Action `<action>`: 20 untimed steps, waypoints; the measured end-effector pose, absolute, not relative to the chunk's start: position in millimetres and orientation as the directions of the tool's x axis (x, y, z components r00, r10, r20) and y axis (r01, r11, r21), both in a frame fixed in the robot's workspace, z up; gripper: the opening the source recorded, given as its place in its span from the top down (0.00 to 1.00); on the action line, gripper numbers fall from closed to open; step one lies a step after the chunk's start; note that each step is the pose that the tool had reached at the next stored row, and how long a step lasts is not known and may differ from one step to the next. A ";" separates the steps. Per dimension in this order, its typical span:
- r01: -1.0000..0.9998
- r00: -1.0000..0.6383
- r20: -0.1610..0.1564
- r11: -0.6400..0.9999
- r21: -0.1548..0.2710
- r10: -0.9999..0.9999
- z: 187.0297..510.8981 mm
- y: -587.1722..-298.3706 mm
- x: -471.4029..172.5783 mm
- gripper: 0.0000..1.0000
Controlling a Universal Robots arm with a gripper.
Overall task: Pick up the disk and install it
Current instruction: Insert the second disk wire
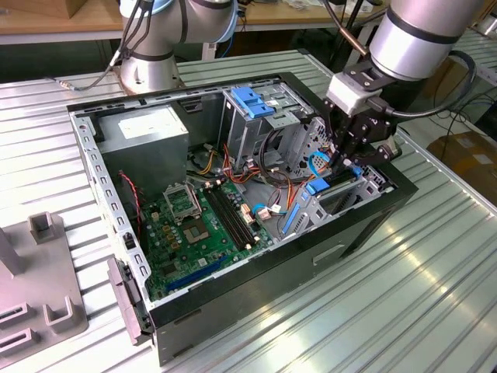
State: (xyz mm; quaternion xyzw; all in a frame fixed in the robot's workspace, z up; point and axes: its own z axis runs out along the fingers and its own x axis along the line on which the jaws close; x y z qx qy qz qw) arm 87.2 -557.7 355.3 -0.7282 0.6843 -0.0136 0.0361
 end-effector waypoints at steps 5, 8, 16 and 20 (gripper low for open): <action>-0.993 0.089 -0.035 -0.086 -0.085 -0.995 353.1 -560.3 85.4 0.84; -0.991 0.098 -0.035 -0.095 -0.096 -0.995 352.8 -562.0 82.8 0.84; -0.987 0.102 -0.032 -0.097 -0.132 -0.994 350.1 -562.7 78.4 0.84; -0.987 0.097 -0.032 -0.092 -0.132 -0.995 348.6 -562.7 78.4 0.84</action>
